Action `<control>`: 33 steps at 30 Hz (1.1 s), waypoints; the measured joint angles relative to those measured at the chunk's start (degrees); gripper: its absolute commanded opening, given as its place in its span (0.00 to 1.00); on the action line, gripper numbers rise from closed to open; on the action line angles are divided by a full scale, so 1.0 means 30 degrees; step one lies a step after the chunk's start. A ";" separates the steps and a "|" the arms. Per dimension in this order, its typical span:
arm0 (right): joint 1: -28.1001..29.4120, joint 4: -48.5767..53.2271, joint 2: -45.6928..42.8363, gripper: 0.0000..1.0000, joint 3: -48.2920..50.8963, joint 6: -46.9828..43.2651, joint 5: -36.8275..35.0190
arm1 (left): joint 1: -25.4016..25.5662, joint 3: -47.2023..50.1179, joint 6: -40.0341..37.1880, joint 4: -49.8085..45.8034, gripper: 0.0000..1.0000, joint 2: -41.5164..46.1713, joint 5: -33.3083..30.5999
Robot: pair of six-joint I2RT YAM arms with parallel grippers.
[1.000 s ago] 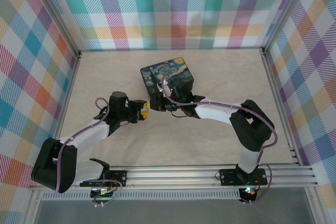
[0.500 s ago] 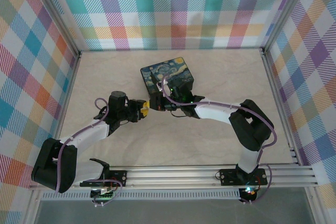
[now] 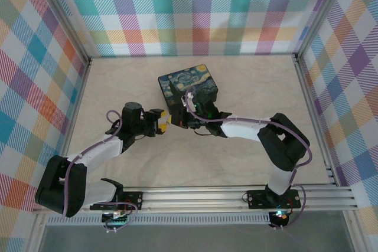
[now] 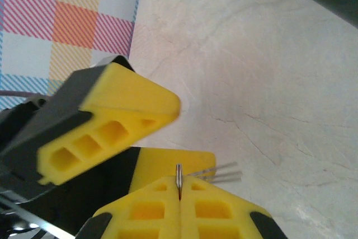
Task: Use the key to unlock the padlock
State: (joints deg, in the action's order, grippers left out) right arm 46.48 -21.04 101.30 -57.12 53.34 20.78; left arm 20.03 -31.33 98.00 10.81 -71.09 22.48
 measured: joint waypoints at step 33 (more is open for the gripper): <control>0.1020 -0.2455 -0.0408 0.02 0.0539 0.0918 -0.1909 | -0.0379 -0.0029 0.0517 0.0510 0.18 0.0066 -0.0153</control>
State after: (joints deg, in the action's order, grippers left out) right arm 49.54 -28.40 100.07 -55.51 56.10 15.05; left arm 18.90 -31.42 99.55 12.34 -70.89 22.02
